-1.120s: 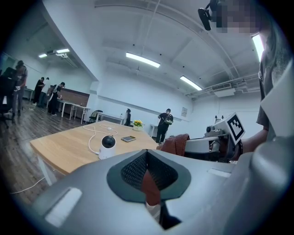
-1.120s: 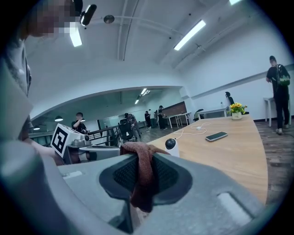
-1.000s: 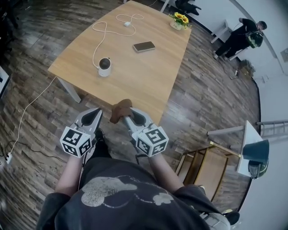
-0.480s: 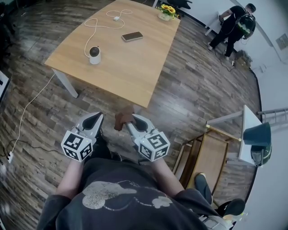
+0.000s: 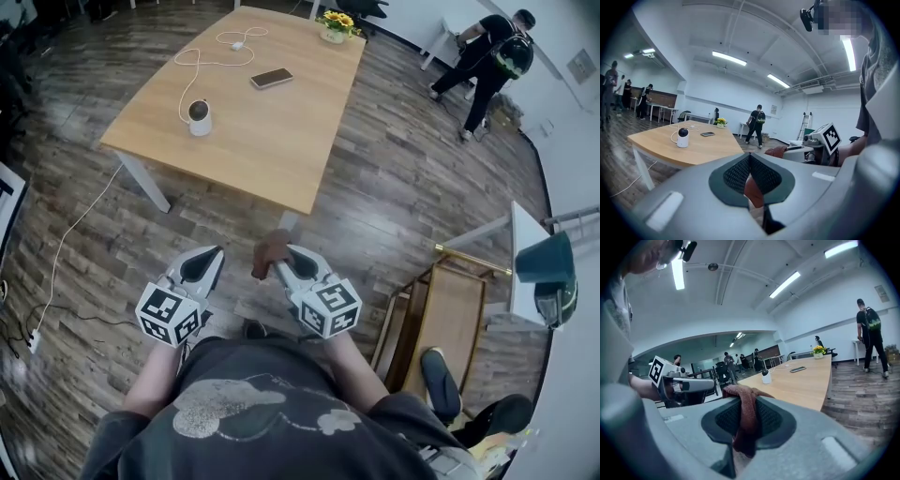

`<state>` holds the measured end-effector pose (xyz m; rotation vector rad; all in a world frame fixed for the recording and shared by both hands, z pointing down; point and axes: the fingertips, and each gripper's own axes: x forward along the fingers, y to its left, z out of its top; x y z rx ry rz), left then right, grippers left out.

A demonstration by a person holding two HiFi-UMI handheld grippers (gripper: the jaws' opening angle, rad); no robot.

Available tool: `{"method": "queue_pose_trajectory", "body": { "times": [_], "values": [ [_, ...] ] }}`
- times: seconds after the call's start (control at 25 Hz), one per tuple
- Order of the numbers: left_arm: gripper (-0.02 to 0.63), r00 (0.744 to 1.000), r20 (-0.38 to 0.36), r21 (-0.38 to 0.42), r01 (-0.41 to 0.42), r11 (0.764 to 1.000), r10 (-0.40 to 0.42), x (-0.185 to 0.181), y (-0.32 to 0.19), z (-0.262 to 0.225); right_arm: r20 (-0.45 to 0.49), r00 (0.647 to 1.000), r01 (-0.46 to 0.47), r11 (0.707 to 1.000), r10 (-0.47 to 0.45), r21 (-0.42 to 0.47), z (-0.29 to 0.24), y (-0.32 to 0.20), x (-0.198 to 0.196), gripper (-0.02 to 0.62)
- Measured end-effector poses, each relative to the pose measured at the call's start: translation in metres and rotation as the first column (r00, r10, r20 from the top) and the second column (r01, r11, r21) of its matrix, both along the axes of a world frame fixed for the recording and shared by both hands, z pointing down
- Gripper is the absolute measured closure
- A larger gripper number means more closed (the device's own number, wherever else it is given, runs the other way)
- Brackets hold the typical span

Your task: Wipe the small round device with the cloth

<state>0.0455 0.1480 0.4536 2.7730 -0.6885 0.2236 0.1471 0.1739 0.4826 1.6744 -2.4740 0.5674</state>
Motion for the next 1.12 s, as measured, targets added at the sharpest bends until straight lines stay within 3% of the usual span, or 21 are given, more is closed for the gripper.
{"method": "queue_pose_trajectory", "body": {
  "times": [0.64,1.12],
  "values": [
    [0.589,0.998,-0.035,-0.037,0.043,0.998,-0.044,-0.097,0.048,-0.008,-0.018,0.998,-0.068,0.996,0.067,-0.055,-0.005,0.049,-0.070,0.545],
    [0.589,0.997,-0.068,-0.041,0.044,0.998,-0.047,-0.138,0.087,-0.009,-0.028,0.997,-0.079,0.995,0.078,-0.054,-0.005,0.095,-0.110,0.545]
  ]
}}
